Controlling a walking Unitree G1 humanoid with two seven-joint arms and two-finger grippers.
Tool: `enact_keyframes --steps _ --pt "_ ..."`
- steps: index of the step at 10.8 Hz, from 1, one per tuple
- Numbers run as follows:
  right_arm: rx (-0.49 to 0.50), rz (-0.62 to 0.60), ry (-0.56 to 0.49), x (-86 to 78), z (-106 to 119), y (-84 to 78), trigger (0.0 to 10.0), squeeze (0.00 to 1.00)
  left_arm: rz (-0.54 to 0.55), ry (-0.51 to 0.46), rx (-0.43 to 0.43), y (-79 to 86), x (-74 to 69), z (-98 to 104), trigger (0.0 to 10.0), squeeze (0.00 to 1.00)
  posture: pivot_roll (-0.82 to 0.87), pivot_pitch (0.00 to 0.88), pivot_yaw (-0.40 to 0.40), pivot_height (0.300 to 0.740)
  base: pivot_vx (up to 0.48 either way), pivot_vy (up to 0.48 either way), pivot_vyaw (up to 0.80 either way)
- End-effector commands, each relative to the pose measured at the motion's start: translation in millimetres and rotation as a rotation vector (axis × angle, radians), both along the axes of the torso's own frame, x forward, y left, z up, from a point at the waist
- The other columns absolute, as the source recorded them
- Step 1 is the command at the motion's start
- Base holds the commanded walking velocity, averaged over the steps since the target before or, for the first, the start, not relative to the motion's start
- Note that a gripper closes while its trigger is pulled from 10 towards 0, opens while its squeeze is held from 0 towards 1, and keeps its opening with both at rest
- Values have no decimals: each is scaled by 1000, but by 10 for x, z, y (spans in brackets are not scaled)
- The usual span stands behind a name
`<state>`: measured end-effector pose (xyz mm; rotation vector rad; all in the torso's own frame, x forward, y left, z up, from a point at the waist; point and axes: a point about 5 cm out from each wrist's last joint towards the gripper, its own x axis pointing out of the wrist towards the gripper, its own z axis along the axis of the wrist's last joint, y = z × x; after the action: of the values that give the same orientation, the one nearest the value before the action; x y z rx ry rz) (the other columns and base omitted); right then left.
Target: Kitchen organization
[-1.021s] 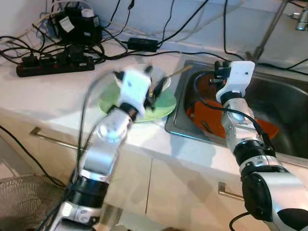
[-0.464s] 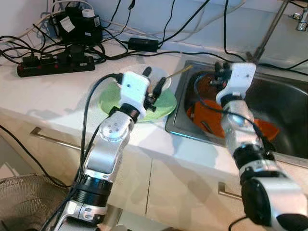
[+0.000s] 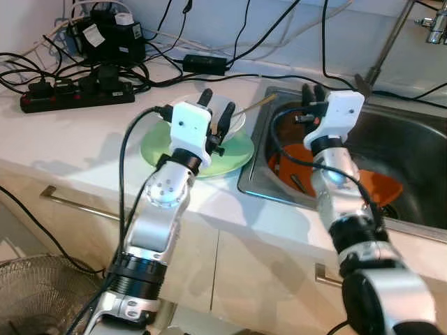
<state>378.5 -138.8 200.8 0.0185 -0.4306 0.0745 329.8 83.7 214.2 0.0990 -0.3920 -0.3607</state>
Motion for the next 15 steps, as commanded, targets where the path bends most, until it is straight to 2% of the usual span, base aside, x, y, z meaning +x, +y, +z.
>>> enact_keyframes --steps 1,3,4,5,10,15 --pt "-11 3 -2 -22 -13 2 10000 0 7 7 10 -18 -3 -39 10000 0 235 43 -52 725 0 0 0" --pt "-11 11 44 -86 -169 58 10000 0 -1 66 -29 -53 -12 -137 10000 0 232 43 -53 725 0 0 0" --pt "-10 6 50 -106 -193 51 10000 0 -1 53 -40 -53 -22 -137 10000 0 231 44 -53 725 0 0 0" --pt "-4 4 40 -121 -165 46 10000 0 8 25 -35 -42 -37 -121 10000 0 229 45 -53 725 0 0 0" --pt "-4 6 47 -130 -152 69 10000 0 25 88 -59 -32 -37 -251 10000 0 230 38 -56 725 0 0 0" --pt "-2 7 53 -115 -135 83 10000 0 119 117 -99 224 -50 -251 10000 0 247 29 -57 725 0 0 0"
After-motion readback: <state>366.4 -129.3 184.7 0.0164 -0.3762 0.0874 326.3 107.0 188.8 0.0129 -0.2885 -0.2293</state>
